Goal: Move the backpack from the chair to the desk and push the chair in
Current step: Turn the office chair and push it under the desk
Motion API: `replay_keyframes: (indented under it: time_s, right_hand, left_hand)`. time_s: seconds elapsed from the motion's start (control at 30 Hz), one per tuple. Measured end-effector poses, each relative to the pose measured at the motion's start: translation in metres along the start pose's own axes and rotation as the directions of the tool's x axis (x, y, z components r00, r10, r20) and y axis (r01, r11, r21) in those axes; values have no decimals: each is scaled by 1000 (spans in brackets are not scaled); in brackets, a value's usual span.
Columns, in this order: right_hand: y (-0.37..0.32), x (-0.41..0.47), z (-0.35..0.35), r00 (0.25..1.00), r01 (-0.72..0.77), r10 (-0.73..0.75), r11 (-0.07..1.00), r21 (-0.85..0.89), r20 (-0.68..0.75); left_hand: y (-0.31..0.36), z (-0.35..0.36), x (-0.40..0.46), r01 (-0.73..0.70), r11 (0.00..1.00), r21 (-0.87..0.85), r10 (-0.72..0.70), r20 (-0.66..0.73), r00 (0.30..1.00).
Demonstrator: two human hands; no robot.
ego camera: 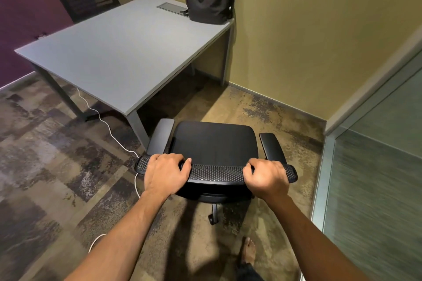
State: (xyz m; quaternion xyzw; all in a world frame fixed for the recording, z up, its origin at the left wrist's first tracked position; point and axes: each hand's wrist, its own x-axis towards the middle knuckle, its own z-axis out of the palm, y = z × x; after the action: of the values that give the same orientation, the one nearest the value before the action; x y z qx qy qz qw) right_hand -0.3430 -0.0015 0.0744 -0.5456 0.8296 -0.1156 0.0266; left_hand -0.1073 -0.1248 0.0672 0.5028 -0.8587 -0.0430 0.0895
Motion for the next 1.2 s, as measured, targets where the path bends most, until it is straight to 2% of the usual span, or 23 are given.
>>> replay_keyframes:
  time_s: [0.4,0.5,0.63,0.8,0.97,1.2]
  right_hand:
    - [23,76,-2,1000,14,-15,1000,-22,-17]
    - [30,102,-3,999,33,-33,999,-26,28]
    - [40,146,-4,992,107,-104,993,-41,77]
    - [56,200,2,977,210,-210,978,-1,38]
    - [65,258,3,951,302,-296,952,-55,89]
    - [76,331,9,925,378,-377,925,-30,52]
  left_hand:
    - [23,14,53,96,995,-11,-96,-6,995]
    - [29,18,71,138,990,-3,-138,-4,990]
    - [37,24,100,186,982,-16,-186,-8,982]
    - [47,30,139,248,969,1,-247,-38,968]
    - [60,36,178,321,947,-22,-322,-68,944]
    - [69,44,236,392,919,-31,-393,-89,915]
